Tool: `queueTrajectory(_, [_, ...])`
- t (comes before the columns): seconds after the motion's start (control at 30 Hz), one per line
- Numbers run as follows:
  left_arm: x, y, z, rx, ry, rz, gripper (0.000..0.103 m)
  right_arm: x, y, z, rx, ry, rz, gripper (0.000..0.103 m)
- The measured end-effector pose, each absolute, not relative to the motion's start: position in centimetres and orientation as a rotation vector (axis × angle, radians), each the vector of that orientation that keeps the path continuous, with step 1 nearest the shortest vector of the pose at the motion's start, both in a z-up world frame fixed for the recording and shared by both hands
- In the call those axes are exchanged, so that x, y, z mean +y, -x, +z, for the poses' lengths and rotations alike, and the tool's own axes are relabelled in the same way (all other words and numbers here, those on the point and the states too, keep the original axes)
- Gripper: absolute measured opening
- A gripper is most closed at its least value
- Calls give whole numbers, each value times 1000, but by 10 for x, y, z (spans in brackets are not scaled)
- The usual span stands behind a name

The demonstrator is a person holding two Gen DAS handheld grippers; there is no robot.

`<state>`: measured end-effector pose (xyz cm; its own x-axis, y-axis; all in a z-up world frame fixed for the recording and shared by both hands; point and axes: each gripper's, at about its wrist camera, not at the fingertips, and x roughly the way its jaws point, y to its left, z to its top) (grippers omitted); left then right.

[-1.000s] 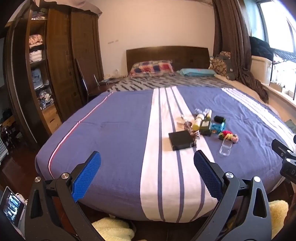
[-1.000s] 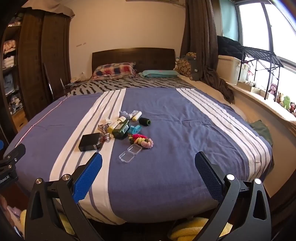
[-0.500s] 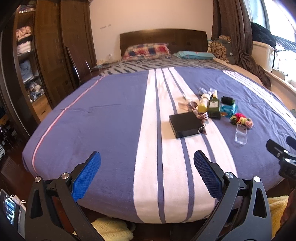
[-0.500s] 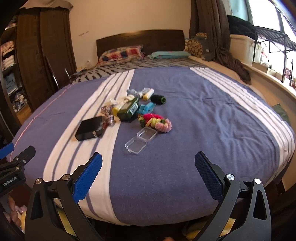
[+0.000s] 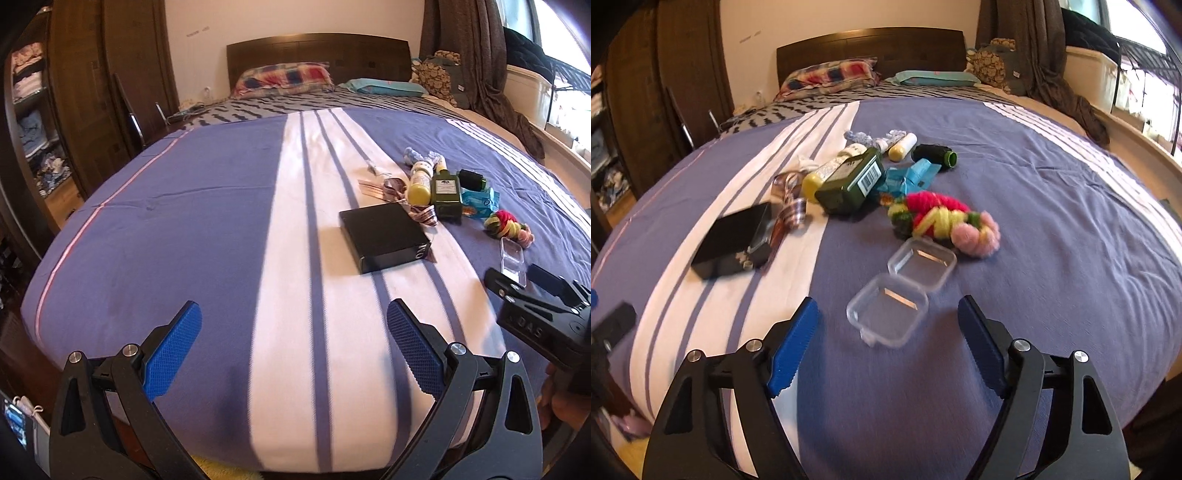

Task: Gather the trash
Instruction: 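Move both tools toward the items on the bed, then grasp the black box with the left tool while the right tool grasps the clear case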

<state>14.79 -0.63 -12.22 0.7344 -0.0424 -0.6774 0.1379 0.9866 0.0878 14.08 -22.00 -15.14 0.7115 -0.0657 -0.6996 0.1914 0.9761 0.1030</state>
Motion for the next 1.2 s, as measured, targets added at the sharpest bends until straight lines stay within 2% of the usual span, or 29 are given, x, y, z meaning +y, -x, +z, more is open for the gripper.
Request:
queueTrajectory(0.1, [-16, -158, -125, 747, -130, -127, 95, -221, -148, -152, 762, -160, -143, 66])
queueTrajectory(0.17, [-26, -167, -128, 755, -122, -156, 95, -224, -148, -152, 758, -149, -143, 53])
queueTrajectory(0.3, [-46, -183, -132, 765, -99, -209, 95, -234, -146, -152, 750, -151, -121, 38])
queueTrajectory(0.87, [-76, -250, -152, 830, -60, -174, 95, -248, -136, -154, 737, -185, -61, 38])
queueTrajectory(0.93, [-78, -251, -155, 845, -67, -177, 90, -248, -136, -154, 736, -184, -63, 38])
queueTrajectory(1.0, [-79, -251, -159, 868, -71, -185, 77, -247, -135, -154, 735, -184, -63, 38])
queueTrajectory(1.07, [-76, -250, -161, 880, -51, -197, 70, -248, -134, -154, 733, -185, -63, 38])
queueTrajectory(1.2, [-70, -241, -158, 869, -56, -189, 69, -249, -130, -152, 728, -188, -64, 38])
